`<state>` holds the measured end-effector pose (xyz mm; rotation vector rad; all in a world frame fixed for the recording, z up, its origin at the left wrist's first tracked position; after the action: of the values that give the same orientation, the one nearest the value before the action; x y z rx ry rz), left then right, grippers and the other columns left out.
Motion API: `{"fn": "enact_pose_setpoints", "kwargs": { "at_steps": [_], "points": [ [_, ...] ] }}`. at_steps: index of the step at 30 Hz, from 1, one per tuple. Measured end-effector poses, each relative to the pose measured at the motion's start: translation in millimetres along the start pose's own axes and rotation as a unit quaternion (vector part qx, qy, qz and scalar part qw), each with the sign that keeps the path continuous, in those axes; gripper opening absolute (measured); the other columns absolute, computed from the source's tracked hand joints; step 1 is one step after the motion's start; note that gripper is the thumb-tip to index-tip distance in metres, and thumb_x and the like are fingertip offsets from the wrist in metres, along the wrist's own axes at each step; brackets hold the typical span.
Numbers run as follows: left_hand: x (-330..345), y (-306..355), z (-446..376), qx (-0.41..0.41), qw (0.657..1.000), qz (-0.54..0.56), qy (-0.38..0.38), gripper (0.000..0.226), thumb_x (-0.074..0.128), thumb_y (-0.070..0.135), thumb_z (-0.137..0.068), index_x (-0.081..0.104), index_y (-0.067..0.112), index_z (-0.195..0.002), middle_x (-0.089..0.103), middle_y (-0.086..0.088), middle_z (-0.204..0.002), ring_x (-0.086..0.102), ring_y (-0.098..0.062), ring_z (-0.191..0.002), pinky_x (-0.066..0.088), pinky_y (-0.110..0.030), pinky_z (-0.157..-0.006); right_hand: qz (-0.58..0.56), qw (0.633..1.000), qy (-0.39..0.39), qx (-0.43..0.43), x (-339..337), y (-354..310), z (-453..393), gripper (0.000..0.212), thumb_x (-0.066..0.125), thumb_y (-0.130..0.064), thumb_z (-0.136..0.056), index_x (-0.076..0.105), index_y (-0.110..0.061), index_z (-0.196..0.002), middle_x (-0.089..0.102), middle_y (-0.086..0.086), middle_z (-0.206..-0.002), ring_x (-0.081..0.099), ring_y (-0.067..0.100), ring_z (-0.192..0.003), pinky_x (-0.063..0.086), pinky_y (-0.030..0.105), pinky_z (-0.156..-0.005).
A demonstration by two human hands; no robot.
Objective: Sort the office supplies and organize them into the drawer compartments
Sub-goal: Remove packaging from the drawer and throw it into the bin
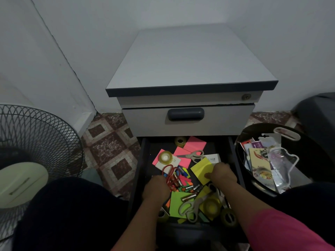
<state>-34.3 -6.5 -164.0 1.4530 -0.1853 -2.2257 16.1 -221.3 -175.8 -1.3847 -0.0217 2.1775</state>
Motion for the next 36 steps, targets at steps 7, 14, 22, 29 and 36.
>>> {"fn": "enact_pose_setpoints", "kwargs": {
  "at_steps": [7,14,22,29,36],
  "points": [
    [1,0,0,-0.012,1.0,0.006,-0.005,0.013,0.051,0.014,-0.09,0.064,0.011,-0.089,0.064,-0.003,-0.084,0.061,-0.016,-0.074,0.042,-0.025,-0.059,0.009,1.0,-0.004,-0.008,-2,2,1,0.056,0.07,-0.041,-0.083,0.054,-0.003,-0.121,0.051,0.016,-0.125,0.057,0.028,-0.11,0.049,0.036,-0.086],
    [-5,11,7,0.021,0.996,0.036,0.073,0.017,0.047,0.011,-0.092,0.063,0.012,-0.085,0.063,-0.004,-0.084,0.057,-0.017,-0.073,0.043,-0.028,-0.058,0.019,0.999,0.015,-0.021,-5,1,8,0.06,0.069,-0.045,-0.083,0.053,-0.001,-0.121,0.056,0.016,-0.121,0.061,0.027,-0.105,0.051,0.034,-0.081],
    [21,32,18,0.175,0.979,0.018,-0.104,0.021,0.053,0.006,-0.084,0.071,0.013,-0.075,0.07,-0.005,-0.084,0.066,-0.022,-0.086,0.055,-0.036,-0.078,-0.117,0.993,-0.027,-0.018,-26,-6,0,0.044,0.073,-0.029,-0.083,0.054,0.001,-0.109,0.052,0.008,-0.084,0.058,0.029,-0.097,0.041,0.03,-0.067],
    [29,30,28,0.151,0.971,-0.133,-0.129,0.034,0.068,0.032,-0.085,0.058,0.007,-0.106,0.062,-0.011,-0.109,0.06,-0.028,-0.1,0.049,-0.035,-0.081,-0.177,0.984,0.01,-0.026,-34,-4,-2,0.039,0.072,-0.021,-0.084,0.052,0.003,-0.108,0.057,0.017,-0.099,0.06,0.035,-0.104,0.043,0.032,-0.068],
    [35,33,29,0.109,0.98,-0.091,-0.137,0.03,0.067,0.018,-0.086,0.056,0.003,-0.109,0.062,-0.014,-0.115,0.059,-0.029,-0.107,0.048,-0.033,-0.086,-0.213,0.976,0.028,-0.044,-39,-3,4,0.042,0.069,-0.02,-0.086,0.049,0.0,-0.118,0.058,0.02,-0.113,0.059,0.036,-0.099,0.053,0.043,-0.074]
  ]
}}
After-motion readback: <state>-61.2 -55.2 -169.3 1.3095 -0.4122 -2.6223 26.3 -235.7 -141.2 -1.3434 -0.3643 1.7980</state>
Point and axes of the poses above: each hand's wrist, its own z-axis away from the middle knuckle, its own x-axis out of the palm, y = z × x, the point moved 1 cm from there along -z, towards the middle knuckle
